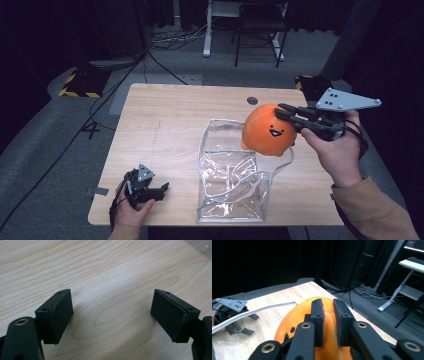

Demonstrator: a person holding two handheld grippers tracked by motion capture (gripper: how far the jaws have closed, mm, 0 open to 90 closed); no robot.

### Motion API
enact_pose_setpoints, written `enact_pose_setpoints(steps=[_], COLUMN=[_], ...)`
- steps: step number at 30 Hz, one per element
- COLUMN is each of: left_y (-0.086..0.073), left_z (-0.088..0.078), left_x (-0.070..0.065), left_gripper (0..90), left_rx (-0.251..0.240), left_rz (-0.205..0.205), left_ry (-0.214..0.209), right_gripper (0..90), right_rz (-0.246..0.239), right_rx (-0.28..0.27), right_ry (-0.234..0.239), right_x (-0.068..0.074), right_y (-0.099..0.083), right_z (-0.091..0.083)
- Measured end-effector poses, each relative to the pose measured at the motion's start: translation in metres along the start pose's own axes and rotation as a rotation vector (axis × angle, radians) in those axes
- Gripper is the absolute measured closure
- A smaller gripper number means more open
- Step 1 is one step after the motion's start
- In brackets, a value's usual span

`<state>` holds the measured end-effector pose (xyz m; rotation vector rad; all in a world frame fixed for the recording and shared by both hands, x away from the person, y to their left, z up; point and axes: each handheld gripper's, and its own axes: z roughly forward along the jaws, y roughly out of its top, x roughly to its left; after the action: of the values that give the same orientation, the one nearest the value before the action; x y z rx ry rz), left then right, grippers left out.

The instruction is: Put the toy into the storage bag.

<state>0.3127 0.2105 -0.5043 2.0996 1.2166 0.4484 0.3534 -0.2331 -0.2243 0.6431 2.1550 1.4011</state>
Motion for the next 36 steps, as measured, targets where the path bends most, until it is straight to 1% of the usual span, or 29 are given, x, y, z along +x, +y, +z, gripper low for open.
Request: enact_pose_setpoints(steps=[8,14,21,29,33,35,36], left_y=[0.001,0.001,0.001,0.001,0.001,0.001,0.001], left_z=[0.001,0.001,0.001,0.001,0.001,0.001,0.001], left_x=[0.000,0.000,0.000,0.000,0.000,0.000,0.000], left_gripper=[18.5,18.5,18.5,18.5,18.5,18.5,18.5], left_rx=[-0.003,-0.004,-0.004,-0.005,-0.004,-0.004,-0.004], left_rz=[0.002,0.001,0.000,-0.002,-0.001,-0.001,-0.001], left_ry=[0.001,0.000,-0.001,-0.003,-0.002,-0.002,-0.002], right_gripper=[79.5,79.5,79.5,79.5,79.5,79.5,79.5], right_rz=[-0.015,-0.029,-0.024,-0.033,-0.027,-0.020,-0.020], right_rx=[0.013,0.035,0.056,0.106,0.134,0.159,0.159], right_ry=[0.051,0.088,0.126,0.152,0.165,0.172,0.172], right_x=[0.013,0.023,0.031,0.039,0.040,0.041,0.041], right_y=[0.006,0.007,0.004,0.000,-0.005,-0.010,-0.010], right_z=[0.024,0.043,0.063,0.083,0.093,0.100,0.100])
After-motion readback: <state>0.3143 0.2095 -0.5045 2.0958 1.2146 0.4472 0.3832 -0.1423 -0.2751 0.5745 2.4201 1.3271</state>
